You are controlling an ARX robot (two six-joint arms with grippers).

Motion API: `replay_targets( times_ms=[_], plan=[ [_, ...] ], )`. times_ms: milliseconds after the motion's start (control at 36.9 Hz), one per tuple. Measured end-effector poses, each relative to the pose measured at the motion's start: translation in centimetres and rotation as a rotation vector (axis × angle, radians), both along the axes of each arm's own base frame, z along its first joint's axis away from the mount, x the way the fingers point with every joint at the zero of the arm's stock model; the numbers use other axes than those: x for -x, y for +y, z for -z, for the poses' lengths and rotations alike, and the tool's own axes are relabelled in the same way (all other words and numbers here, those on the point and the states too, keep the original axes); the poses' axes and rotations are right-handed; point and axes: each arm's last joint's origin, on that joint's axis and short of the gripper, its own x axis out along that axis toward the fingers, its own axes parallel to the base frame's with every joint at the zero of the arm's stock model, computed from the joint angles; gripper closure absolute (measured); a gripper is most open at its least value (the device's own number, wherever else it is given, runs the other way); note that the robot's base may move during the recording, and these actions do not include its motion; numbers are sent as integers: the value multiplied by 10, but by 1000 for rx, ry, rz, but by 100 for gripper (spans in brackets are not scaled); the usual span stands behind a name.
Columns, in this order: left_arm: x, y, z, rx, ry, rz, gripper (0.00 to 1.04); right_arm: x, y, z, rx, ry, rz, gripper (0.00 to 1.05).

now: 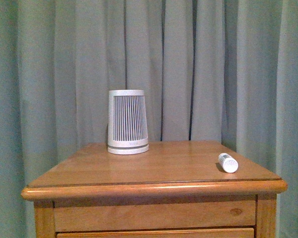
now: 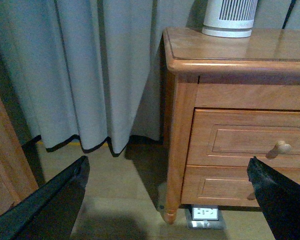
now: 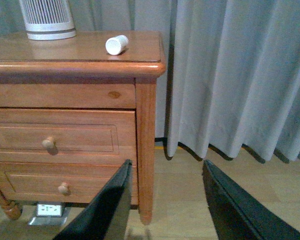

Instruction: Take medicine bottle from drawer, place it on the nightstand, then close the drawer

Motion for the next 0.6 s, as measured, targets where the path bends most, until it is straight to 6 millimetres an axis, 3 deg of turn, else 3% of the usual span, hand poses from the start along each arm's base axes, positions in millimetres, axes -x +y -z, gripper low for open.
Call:
replay_targets(
  times_ms=[163, 244, 596],
  plan=[
    [0, 0, 0, 0, 0, 0, 7, 0, 0, 0, 0, 0, 0, 22],
    [0, 0, 0, 0, 0, 0, 7, 0, 0, 0, 0, 0, 0, 9],
    [0, 0, 0, 0, 0, 0, 7, 0, 0, 0, 0, 0, 0, 7]
  ],
)
